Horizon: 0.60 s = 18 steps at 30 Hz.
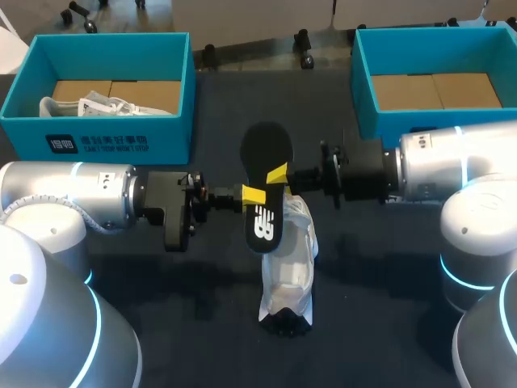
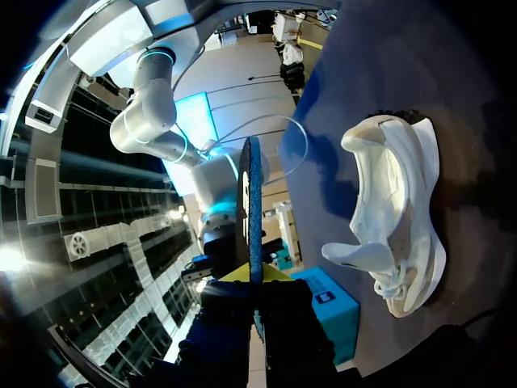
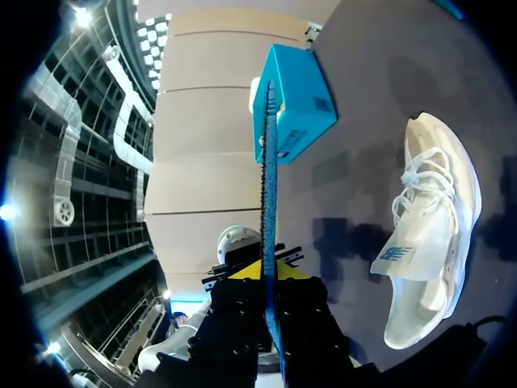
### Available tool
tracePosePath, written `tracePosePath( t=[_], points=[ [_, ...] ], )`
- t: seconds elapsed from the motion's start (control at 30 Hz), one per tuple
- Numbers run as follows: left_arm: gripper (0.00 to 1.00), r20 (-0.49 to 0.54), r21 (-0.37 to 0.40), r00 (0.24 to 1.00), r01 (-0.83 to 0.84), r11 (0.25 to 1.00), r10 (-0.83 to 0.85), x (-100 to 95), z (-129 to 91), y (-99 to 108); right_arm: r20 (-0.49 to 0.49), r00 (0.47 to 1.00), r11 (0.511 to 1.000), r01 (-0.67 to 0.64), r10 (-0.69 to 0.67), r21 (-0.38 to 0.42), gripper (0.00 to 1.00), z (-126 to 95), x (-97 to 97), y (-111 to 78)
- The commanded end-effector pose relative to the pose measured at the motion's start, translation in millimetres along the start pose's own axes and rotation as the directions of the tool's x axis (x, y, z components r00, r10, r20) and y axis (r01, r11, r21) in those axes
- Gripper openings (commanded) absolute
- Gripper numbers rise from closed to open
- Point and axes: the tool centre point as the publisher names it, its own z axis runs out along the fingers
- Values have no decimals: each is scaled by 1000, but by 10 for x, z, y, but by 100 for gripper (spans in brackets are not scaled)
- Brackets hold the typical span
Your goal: Take the shoe out of the shoebox, open the shoe tongue, remove and reinsert the insole, then place the shoe into the shoebox
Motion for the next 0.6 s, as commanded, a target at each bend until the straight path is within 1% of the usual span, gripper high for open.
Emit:
tracePosePath(
  t=[0.03, 0.17, 0.2, 0.23, 0.27, 0.37, 0.47, 0.6],
  points=[
    [0, 1, -4, 1000, -2, 1000, 2, 9, 16, -7, -2, 1000, 1000, 3, -3, 0, 0, 44, -6, -8],
    [0, 2, -5, 1000, -1, 1000, 1, -1, 12, -6, -4, 1000, 1000, 10, -10, 3, 0, 46, -9, -5],
    [18, 4, -7, 1000, 1, 1000, 0, -6, 10, -5, -4, 1000, 1000, 12, -12, 4, 0, 47, -9, -5],
    [64, 6, -9, 1000, 5, 1000, -5, -17, 5, -3, -4, 1000, 1000, 13, -13, 4, 0, 48, -9, -5],
    [100, 7, -8, 1000, 11, 1000, -11, -34, -5, 0, -4, 1000, 1000, 15, -15, 5, 0, 49, -12, -9],
    [100, 13, -3, 1000, 21, 1000, -21, -95, -59, 21, -5, 1000, 1000, 18, -18, 6, 0, 44, -39, -25],
    [100, 4, 3, 999, 46, 999, -46, -142, -169, 84, -9, 1000, 1000, 23, -23, 6, 0, 29, -79, -37],
    [100, -53, 31, 996, 79, 996, -77, -173, -354, 182, -6, 1000, 1000, 28, -28, 5, 0, -9, -120, -57]
  ],
)
